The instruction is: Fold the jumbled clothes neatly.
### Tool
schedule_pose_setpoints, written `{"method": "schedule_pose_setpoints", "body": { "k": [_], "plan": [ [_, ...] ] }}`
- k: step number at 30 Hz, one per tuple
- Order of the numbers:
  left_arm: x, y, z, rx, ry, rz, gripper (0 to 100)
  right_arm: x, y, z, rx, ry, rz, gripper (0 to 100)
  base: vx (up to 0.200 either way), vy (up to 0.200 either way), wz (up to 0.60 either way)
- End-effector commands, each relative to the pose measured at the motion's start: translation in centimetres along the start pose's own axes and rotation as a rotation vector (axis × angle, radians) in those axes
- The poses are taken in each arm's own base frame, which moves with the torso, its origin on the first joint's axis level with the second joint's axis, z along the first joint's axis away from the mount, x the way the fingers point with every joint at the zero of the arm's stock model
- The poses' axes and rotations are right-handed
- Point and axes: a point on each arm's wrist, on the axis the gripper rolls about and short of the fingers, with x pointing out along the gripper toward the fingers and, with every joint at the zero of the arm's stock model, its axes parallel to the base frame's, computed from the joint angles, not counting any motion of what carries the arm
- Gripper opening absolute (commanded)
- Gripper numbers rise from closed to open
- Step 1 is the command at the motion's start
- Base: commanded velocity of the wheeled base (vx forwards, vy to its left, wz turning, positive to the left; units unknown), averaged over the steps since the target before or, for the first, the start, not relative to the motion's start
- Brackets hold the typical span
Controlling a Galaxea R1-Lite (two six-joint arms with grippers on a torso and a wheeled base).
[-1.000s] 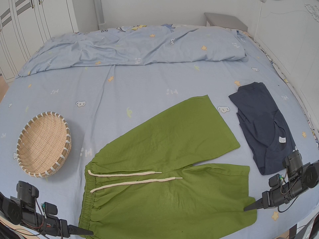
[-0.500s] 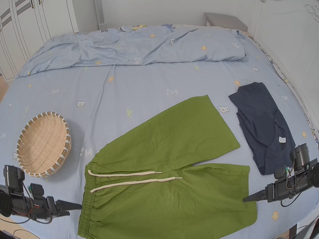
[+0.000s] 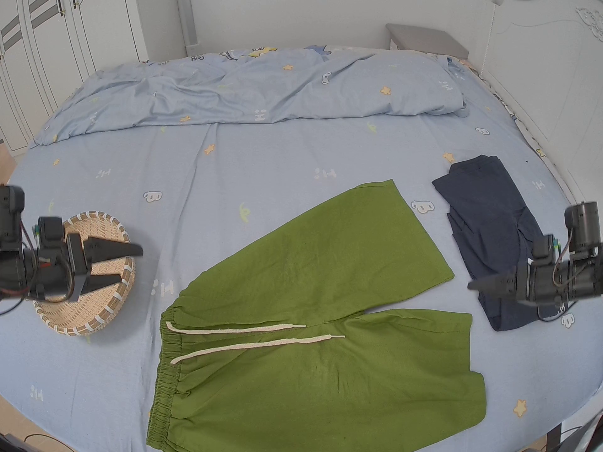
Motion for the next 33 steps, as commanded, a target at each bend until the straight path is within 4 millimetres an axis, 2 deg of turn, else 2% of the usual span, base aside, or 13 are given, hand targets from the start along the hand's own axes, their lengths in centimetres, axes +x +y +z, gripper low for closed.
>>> {"method": "schedule_pose_setpoints", "body": {
  "k": [1,6,7,10,13,14,19,31,32,33],
  "plan": [
    [5.0,-0.2,5.3,-0.04,0.028,-0.042,100,4.5,-1.1,5.6,0.078,-0.021,0.023,100,0.0,0.0,0.0],
    [7.5,0.4,6.9,-0.034,0.043,-0.051,100,7.6,-2.7,6.4,0.101,0.016,0.016,100,0.0,0.0,0.0],
    [7.5,0.4,6.9,-0.034,0.043,-0.051,100,7.6,-2.7,6.4,0.101,0.016,0.016,100,0.0,0.0,0.0],
    [9.1,0.7,8.2,-0.029,0.043,-0.057,100,10.0,-3.8,6.6,0.121,0.052,0.011,100,0.0,0.0,0.0],
    [9.7,1.0,8.3,-0.031,0.051,-0.056,100,10.8,-4.3,6.4,0.135,0.07,0.007,100,0.0,0.0,0.0],
    [9.9,1.4,8.3,-0.038,0.056,-0.051,100,11.7,-4.5,6.0,0.139,0.092,0.008,100,0.0,0.0,0.0],
    [10.2,1.6,8.1,-0.044,0.064,-0.048,100,12.4,-4.9,5.8,0.145,0.103,0.006,100,0.0,0.0,0.0],
    [10.7,1.4,7.6,-0.045,0.089,-0.052,100,12.3,-4.8,6.3,0.147,0.088,0.009,100,0.0,0.0,0.0],
    [10.7,1.4,7.6,-0.044,0.089,-0.052,100,12.3,-4.8,6.3,0.149,0.088,0.009,0,0.0,0.0,0.0],
    [10.7,1.5,7.5,-0.046,0.091,-0.051,100,12.3,-4.8,6.4,0.159,0.084,0.008,0,0.0,0.0,0.0]
  ]
}}
